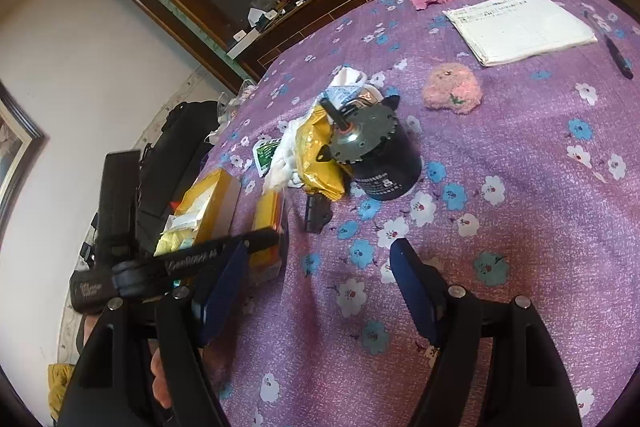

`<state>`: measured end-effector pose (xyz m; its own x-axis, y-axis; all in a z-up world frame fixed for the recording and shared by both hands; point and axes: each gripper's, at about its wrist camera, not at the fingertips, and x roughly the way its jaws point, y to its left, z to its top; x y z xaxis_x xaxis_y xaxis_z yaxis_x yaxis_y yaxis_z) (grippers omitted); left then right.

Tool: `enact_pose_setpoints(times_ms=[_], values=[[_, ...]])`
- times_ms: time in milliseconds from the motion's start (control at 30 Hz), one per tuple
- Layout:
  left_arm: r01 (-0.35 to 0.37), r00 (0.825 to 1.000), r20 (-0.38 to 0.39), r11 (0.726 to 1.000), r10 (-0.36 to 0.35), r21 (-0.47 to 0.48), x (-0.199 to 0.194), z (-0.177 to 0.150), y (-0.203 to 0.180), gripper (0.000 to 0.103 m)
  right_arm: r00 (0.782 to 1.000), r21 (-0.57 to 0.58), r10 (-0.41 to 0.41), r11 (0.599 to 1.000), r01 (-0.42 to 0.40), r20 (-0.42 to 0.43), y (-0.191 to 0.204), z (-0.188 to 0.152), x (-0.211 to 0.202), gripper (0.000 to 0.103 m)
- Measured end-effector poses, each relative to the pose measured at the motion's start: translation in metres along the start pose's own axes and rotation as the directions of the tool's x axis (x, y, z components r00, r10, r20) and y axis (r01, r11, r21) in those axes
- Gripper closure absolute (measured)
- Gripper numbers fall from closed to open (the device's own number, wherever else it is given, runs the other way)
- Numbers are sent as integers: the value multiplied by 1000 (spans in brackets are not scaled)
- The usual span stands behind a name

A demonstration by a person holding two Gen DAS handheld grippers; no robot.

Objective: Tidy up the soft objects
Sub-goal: 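Move both tools toward the yellow packets beside the black fan, then grasp the yellow bar packet with the left tool while the right tool grasps the yellow snack packet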

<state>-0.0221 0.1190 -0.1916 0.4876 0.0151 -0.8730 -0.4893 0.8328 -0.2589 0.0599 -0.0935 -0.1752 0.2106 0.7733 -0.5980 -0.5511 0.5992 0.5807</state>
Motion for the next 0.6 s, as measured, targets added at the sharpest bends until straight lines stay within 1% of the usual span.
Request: enact_pose_setpoints(times_ms=[67, 167, 267, 367, 400, 467, 533, 600], values=[[24, 1000, 18, 1000, -23, -3, -11, -10, 1, 71, 1000, -13, -5, 1000, 5, -1, 5, 0, 1, 30], [83, 995, 65, 996, -82, -13, -33, -25, 6, 71, 1000, -33, -14, 999, 14, 5, 15, 7, 4, 30], [132, 988, 88, 990, -128, -42, -51, -35, 19, 71, 999, -89, -42, 995, 42, 3, 33, 19, 11, 30], [174, 976, 148, 982, -162, -74, -74, -41, 34, 71, 994, -195, -113, 975, 110, -4, 59, 34, 28, 30], [193, 969, 171, 977, -177, -87, -83, -42, 40, 71, 991, -219, -136, 967, 131, -5, 66, 38, 35, 30], [214, 960, 206, 972, -191, -96, -96, -42, 48, 71, 981, -263, -194, 947, 186, -2, 80, 48, 52, 30], [204, 954, 244, 973, -174, -105, -108, -43, 57, 71, 972, -272, -235, 936, 223, -12, 88, 58, 70, 30], [196, 951, 262, 974, -162, -110, -115, -44, 68, 71, 950, -284, -312, 912, 297, -9, 93, 63, 88, 30]])
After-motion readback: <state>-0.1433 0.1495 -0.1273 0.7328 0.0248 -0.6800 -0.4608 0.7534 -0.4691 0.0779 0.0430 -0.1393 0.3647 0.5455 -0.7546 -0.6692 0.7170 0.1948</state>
